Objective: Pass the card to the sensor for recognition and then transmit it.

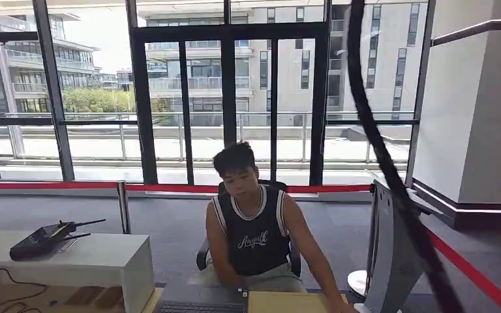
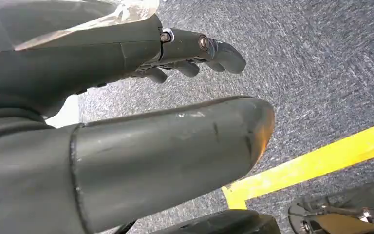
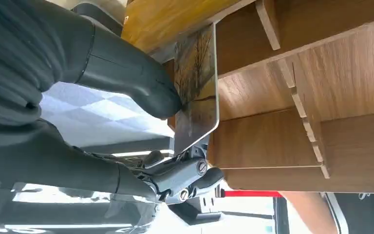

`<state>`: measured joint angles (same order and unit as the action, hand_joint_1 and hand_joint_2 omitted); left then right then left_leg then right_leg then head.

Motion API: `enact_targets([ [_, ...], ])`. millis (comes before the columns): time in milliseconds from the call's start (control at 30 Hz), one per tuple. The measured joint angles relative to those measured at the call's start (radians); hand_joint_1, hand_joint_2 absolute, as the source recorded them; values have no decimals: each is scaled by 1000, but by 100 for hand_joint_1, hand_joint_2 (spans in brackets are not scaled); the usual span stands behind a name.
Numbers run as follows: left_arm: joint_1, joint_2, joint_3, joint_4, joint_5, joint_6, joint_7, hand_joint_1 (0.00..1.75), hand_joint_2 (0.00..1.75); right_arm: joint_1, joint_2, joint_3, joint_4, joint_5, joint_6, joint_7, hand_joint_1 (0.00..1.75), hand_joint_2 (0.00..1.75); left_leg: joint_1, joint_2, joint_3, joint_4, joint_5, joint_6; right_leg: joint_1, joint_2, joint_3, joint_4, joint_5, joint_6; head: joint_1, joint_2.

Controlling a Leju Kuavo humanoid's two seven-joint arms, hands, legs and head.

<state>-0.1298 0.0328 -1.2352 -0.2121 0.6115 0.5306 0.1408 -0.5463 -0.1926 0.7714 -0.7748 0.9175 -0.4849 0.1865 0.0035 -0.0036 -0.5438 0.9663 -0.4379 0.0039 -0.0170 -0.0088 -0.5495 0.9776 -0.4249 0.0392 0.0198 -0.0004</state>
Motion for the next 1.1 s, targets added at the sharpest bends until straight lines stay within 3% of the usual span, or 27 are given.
enact_targets([
  [133,0,0,0,0,-4,2,-1,0,0,-2,0,-5,0,0,-11,0,175,175,0,0,0,0,0,0,0,0,0,0,0,0,0,0],
  [267,0,0,-1,0,-8,2,-6,0,0,-25,-6,-27,-31,12,-94,25,175,175,0,0,0,0,0,0,0,0,0,0,0,0,0,0],
  [433,1,-1,-2,0,-6,4,-13,0,0,-99,-42,-77,-173,67,-12,87,175,175,0,1,0,0,0,0,0,0,0,0,0,0,0,0],
  [667,1,-3,-2,0,1,4,-18,0,0,-187,-69,-123,-332,77,63,103,175,175,0,1,0,0,0,0,0,0,0,0,0,0,0,0],
  [867,-3,-8,-2,0,-2,2,-24,0,0,-240,-62,-122,-357,89,89,93,175,175,0,1,0,0,0,0,0,0,0,0,0,0,0,0],
  [1100,-27,-11,-10,0,-33,-19,-8,0,0,-355,-6,-103,-281,123,183,71,175,175,0,0,-1,0,1,0,0,0,0,1,1,0,0,0],
])
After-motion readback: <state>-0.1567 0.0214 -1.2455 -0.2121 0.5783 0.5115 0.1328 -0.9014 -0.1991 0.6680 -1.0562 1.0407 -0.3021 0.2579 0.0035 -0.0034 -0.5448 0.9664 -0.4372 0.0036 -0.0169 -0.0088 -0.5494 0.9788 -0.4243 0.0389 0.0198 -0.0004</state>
